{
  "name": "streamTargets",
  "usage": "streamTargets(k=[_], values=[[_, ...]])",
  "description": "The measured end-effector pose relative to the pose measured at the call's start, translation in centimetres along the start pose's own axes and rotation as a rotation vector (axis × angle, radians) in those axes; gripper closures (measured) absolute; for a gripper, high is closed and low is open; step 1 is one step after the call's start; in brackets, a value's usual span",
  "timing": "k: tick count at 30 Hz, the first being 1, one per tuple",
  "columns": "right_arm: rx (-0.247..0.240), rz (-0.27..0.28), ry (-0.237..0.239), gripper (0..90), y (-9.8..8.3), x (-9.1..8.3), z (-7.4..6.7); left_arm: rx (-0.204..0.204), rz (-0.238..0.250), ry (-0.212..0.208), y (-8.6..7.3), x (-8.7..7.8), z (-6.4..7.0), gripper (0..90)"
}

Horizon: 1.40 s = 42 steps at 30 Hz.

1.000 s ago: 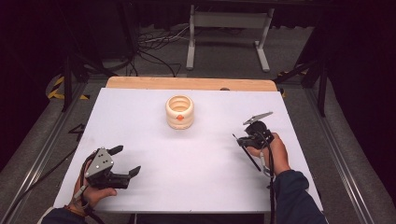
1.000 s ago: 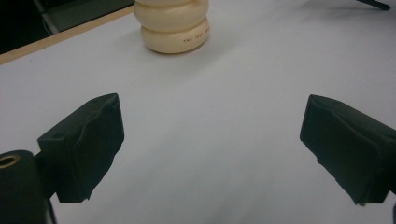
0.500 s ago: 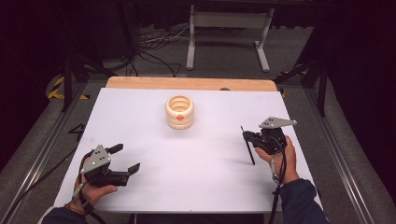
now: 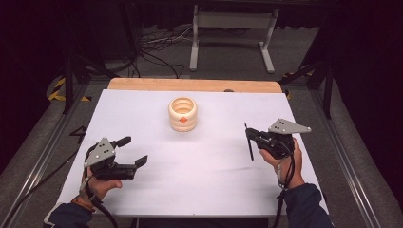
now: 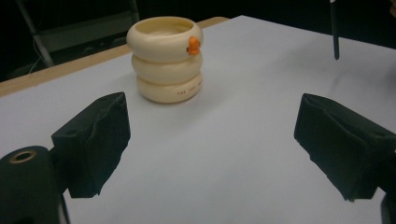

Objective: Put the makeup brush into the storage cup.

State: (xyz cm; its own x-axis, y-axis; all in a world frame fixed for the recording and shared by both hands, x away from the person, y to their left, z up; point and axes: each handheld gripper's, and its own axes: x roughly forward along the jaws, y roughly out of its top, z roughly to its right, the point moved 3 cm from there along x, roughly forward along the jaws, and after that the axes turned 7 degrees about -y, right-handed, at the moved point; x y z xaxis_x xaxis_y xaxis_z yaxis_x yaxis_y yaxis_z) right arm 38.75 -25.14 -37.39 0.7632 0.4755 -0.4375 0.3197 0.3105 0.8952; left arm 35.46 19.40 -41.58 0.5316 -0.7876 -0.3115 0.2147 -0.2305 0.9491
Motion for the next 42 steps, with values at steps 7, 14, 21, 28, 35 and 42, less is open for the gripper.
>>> streamTargets(k=[7, 14, 21, 28, 35, 42], values=[[-0.008, 0.063, 0.018, 84.7, 0.8, -0.2, -0.8, 0.036, 0.021, -0.079, 3.1, 3.6, 1.3, 13.8], [-0.003, 0.113, 0.045, 84.7, 1.5, -0.2, -1.8, 0.062, 0.004, -0.142, 4.3, 6.6, 2.8, 15.6], [-0.033, 0.169, 0.092, 84.7, 2.6, 0.2, -4.0, 0.089, 0.004, -0.232, 5.7, 10.0, 4.7, 18.1], [-0.046, 0.211, 0.145, 84.7, 3.1, 0.9, -6.2, 0.113, -0.022, -0.305, 6.5, 13.3, 7.2, 25.7], [-0.060, 0.230, 0.182, 84.7, 3.1, 1.7, -8.2, 0.058, -0.009, -0.361, 6.2, 14.4, 7.5, 38.1], [-0.073, 0.252, 0.195, 84.7, 3.0, 2.1, -9.4, 0.034, 0.002, -0.382, 6.0, 14.7, 7.7, 49.5]])
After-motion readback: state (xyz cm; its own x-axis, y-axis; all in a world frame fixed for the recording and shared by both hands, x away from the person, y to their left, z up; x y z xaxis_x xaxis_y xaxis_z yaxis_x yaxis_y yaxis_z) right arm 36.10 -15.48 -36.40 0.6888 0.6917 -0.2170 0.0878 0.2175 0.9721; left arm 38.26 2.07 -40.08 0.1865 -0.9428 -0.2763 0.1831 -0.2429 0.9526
